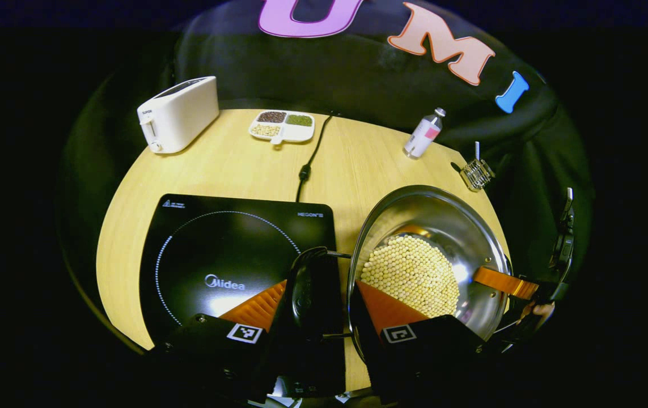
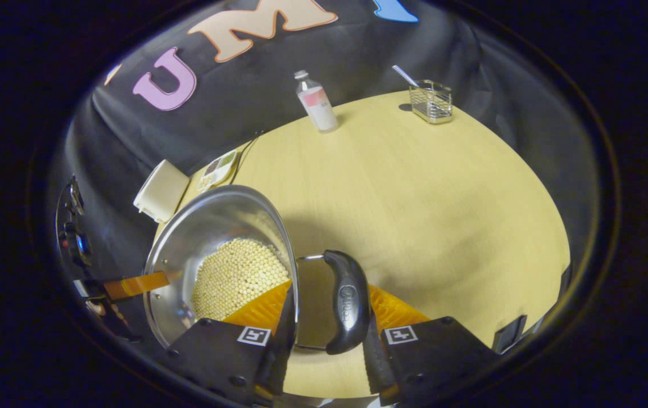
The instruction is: First push the handle of the pot to place it horizontally, then grasp the pot with both hands and set it on the induction cooktop.
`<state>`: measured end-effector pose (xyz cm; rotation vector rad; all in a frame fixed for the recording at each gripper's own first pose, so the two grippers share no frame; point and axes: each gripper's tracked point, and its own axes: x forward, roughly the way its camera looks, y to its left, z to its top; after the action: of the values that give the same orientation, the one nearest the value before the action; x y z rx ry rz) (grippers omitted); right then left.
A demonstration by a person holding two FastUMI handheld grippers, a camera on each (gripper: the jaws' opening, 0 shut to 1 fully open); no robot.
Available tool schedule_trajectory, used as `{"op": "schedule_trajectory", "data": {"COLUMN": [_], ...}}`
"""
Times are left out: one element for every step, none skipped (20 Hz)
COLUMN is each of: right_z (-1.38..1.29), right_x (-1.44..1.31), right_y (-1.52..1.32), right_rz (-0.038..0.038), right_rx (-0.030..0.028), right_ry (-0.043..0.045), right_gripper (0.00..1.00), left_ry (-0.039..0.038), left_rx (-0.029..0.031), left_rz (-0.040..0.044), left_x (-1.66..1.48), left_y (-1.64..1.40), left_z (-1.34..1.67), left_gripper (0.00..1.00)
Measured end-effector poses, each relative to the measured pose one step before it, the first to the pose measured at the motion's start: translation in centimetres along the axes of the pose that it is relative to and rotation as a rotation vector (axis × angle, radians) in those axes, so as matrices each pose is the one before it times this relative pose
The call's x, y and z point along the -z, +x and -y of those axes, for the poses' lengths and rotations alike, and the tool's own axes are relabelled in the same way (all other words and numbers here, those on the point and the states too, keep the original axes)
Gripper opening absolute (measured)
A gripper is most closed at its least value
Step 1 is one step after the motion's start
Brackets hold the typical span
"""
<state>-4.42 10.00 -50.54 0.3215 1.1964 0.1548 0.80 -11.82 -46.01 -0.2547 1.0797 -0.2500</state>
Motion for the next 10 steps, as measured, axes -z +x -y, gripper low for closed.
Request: {"op": "schedule_trajectory", "data": {"right_z": [-0.706,-0.614,-0.688,-0.678,-0.668,-0.711,-0.755,-0.734,-0.817,-0.655], "right_x": [-0.003,0.172,0.147,0.236,0.162,0.276,0.253,0.357,0.193,0.275], "right_y": [0.045,0.085,0.209,0.234,0.169,0.056,0.193,0.184,0.430,0.323], "right_rz": [-0.00062,-0.00112,-0.00130,-0.00293,-0.00332,-0.00513,-0.00598,-0.00547,-0.00685,-0.00645], "right_rx": [-0.00471,-0.00493,-0.00489,-0.00423,-0.00458,-0.00613,-0.00792,-0.00801,-0.00796,-0.00782], "right_ry": [-0.00392,-0.00396,-0.00546,-0.00712,-0.00808,-0.00784,-0.00710,-0.00473,-0.00284,-0.00372], "right_gripper": [0.58,0.58,0.58,0.58,0.58,0.58,0.58,0.58,0.58,0.58], "left_ry": [-0.00583,-0.00531,-0.00590,-0.00829,-0.01112,-0.01144,-0.01418,-0.01626,-0.01835,-0.01849], "left_rx": [-0.00373,-0.00403,-0.00462,-0.00566,-0.00619,-0.00562,-0.00520,-0.00384,-0.00333,-0.00451], "left_rz": [0.00596,0.00578,0.00629,0.00341,-0.00072,0.00204,0.00048,0.00216,0.00226,0.00325], "left_x": [-0.167,-0.098,-0.006,0.117,0.273,0.129,0.138,0.040,0.103,0.025], "left_y": [-0.253,-0.266,-0.334,-0.215,-0.250,-0.258,-0.301,-0.254,-0.241,-0.279], "left_z": [-0.592,-0.604,-0.665,-0.693,-0.807,-0.730,-0.754,-0.716,-0.729,-0.664], "left_gripper": [0.63,0.63,0.63,0.63,0.65,0.63,0.63,0.63,0.63,0.63]}}
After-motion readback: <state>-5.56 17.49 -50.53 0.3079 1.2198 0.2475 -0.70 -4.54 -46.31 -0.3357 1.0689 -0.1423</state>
